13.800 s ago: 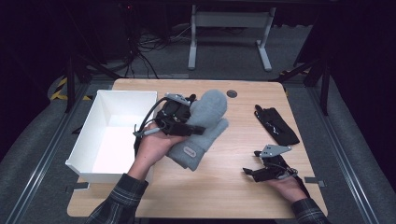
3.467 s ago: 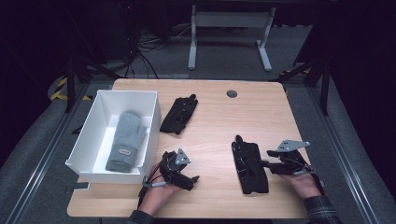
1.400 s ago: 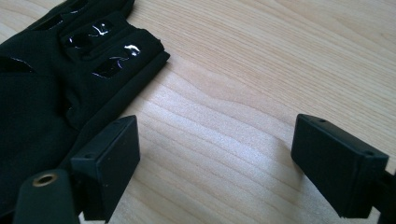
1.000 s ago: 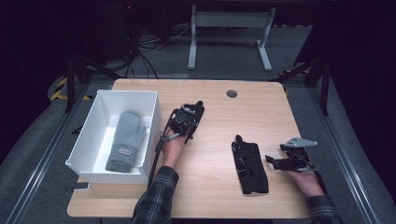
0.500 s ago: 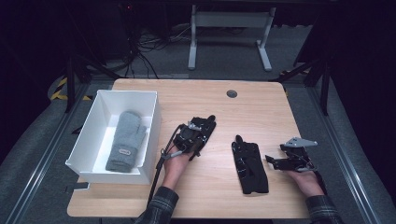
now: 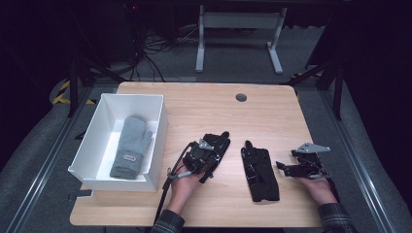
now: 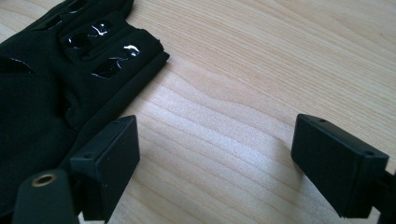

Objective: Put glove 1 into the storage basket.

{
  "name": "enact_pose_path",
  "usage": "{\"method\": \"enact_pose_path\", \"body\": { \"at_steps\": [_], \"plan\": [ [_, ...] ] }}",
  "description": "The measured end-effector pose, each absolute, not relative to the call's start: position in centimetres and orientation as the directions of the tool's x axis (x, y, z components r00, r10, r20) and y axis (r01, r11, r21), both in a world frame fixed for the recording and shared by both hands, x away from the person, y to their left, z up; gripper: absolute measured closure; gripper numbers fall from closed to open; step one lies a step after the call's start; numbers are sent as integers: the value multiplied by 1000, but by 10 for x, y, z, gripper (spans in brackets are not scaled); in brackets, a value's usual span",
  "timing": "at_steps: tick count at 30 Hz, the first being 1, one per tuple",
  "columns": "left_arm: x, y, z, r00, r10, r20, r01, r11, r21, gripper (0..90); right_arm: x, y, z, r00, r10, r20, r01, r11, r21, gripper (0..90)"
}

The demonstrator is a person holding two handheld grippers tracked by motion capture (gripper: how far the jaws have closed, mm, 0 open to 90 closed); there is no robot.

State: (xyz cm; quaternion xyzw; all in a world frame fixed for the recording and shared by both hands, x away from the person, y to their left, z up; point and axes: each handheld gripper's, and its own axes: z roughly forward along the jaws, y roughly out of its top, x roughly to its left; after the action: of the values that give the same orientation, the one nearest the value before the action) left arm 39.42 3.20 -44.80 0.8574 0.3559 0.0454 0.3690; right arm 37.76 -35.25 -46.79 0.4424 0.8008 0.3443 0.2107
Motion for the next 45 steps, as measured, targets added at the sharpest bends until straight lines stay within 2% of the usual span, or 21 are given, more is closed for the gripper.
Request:
{"method": "enact_pose_path", "body": {
  "at_steps": [7, 13, 20, 30, 33, 39, 45],
  "plan": [
    [404, 50, -433, 713, 690, -125, 566, -462, 682, 900, 377, -352, -468, -518, 855, -31, 566, 369, 737, 157],
    [421, 57, -441, 686, 722, -90, 588, -477, 653, 900, 377, -352, -468, -518, 855, -30, 566, 369, 737, 157],
    [415, 52, -451, 716, 692, -88, 589, -532, 608, 900, 378, -353, -468, -519, 854, -31, 565, 370, 738, 157],
    [386, 40, -453, 770, 633, -81, 541, -580, 609, 900, 378, -352, -468, -520, 854, -31, 564, 371, 738, 157],
    [385, 42, -450, 769, 633, -93, 536, -559, 632, 900, 378, -352, -468, -520, 854, -32, 564, 371, 738, 157],
    [390, 54, -445, 726, 682, -87, 549, -500, 670, 742, 378, -352, -468, -520, 854, -31, 564, 371, 738, 157],
    [397, 62, -454, 691, 714, -117, 586, -458, 669, 650, 378, -352, -468, -520, 854, -31, 564, 371, 738, 156]
  ]
}}
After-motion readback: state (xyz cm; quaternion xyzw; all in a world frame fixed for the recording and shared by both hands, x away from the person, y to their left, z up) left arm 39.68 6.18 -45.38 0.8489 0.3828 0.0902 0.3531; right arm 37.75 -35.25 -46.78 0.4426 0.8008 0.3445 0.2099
